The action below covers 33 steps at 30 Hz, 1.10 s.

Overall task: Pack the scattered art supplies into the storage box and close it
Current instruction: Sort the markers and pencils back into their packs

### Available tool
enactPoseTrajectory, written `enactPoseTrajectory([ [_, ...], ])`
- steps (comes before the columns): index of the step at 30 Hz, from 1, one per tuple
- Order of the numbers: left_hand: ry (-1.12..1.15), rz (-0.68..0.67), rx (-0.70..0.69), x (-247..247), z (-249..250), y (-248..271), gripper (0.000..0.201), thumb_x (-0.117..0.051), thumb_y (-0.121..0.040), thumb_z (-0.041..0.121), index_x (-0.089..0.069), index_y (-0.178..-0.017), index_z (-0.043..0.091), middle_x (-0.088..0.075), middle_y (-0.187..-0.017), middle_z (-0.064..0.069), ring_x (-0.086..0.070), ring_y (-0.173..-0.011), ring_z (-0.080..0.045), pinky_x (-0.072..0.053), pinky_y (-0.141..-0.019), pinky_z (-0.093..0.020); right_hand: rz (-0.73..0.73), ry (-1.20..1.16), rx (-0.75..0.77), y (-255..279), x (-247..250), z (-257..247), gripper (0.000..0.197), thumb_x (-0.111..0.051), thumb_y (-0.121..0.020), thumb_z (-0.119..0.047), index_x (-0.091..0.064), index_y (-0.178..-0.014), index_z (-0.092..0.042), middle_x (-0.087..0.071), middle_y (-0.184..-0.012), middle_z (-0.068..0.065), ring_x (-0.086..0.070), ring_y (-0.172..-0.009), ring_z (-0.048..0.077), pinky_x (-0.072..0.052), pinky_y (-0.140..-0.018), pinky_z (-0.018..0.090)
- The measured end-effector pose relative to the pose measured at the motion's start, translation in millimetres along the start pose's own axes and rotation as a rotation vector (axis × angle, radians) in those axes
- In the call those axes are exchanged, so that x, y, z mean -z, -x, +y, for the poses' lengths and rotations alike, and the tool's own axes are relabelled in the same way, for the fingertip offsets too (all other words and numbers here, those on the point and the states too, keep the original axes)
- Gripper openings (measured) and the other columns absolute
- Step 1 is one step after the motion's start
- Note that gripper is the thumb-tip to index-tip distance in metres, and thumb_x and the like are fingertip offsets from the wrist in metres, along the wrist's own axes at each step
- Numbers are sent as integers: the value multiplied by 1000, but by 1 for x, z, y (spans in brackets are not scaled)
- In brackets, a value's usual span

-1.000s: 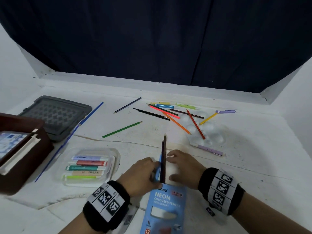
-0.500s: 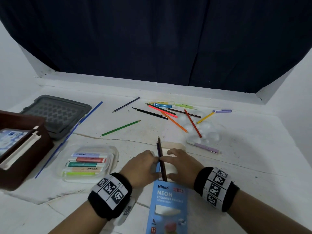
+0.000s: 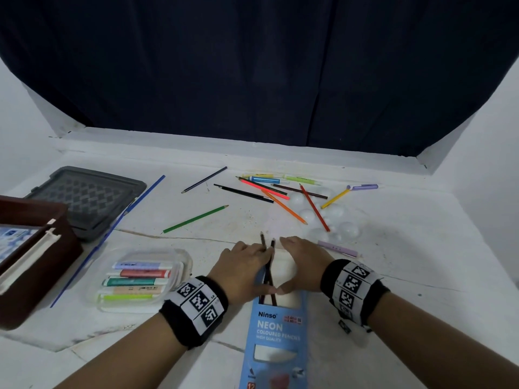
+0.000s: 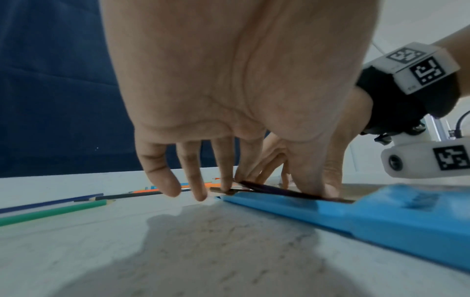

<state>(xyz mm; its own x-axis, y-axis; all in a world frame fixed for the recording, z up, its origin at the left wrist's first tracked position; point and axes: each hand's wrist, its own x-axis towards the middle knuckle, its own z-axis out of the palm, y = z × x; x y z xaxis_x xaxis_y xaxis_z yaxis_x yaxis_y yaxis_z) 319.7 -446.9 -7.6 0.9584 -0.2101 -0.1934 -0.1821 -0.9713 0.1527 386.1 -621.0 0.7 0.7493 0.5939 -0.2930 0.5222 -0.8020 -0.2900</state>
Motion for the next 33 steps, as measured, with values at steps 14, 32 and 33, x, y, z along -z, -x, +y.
enactPoseTrajectory([
  [14, -54, -42, -11, 3, -4, -5, 75, -52, -91, 63, -22, -153, 35, -35, -155, 12, -36, -137, -19, -35, -100, -50, 108, -133, 35, 0, -9, 3, 74, -80, -71, -47, -46, -131, -20, -49, -129, 2, -50, -113, 19, -44, -93, 32],
  [32, 35, -274, -59, 5, -21, 19, 114, -64, -75, 74, -2, -158, 26, -12, -165, 9, -8, -153, -21, -20, -114, -58, 31, 110, 257, 30, -15, -25, 40, -59, -93, -31, -61, -127, -12, -54, -131, 4, -46, -123, 21, -38, -103, 35],
  [33, 10, -284, -58, 5, -19, 21, 115, -62, -78, 74, 3, -158, 25, -4, -167, 8, -3, -154, -20, -17, -116, -57, 27, 102, 263, 30, -17, -25, 39, -60, -93, -27, -60, -128, -12, -54, -131, 4, -46, -123, 21, -38, -102, 34],
])
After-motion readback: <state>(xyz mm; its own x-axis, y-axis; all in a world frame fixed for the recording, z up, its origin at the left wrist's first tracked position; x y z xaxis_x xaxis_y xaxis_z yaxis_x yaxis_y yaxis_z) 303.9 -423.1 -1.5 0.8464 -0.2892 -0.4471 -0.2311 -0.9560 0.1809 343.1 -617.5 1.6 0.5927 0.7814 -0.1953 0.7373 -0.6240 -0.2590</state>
